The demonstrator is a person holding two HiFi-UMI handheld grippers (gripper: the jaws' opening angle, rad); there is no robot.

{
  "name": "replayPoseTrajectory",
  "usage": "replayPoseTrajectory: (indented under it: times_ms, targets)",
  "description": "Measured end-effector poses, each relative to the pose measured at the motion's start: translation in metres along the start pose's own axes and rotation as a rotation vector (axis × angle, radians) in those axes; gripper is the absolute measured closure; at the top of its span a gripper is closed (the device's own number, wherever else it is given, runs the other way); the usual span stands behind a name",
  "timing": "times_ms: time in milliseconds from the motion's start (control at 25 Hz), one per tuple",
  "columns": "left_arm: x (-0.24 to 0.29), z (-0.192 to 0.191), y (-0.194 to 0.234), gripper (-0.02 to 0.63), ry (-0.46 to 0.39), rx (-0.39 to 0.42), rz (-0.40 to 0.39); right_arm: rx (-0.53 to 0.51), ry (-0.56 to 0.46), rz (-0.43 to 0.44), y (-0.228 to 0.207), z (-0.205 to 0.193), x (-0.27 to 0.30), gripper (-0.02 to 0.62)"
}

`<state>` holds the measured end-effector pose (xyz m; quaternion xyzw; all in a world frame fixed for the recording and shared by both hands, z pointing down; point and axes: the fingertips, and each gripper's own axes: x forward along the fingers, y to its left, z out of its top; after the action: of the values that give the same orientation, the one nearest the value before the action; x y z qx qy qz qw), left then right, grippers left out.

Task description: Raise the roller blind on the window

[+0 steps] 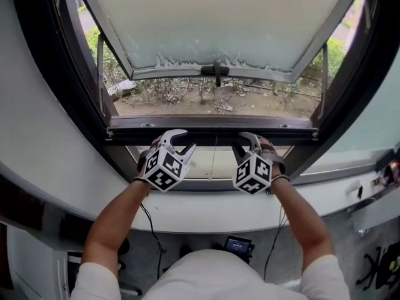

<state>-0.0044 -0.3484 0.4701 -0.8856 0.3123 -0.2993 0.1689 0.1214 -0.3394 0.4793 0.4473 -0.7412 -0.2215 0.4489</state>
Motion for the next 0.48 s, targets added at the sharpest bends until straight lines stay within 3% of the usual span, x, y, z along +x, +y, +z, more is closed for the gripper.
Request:
replayPoseTrajectory:
  times_ms: [280,480]
  targets:
    - [0.012,-0.009,-0.004,0.446,0.086,0.089,-0.034,-0.092,0.048,-0.001,-0.001,-0.007,0.013,0.483]
    - [0.019,-0.013,-0.005,0.445,0.149,0.221,-0.010,-0.236,0.078,-0.008,0.001,-0.007,0.019,0.483]
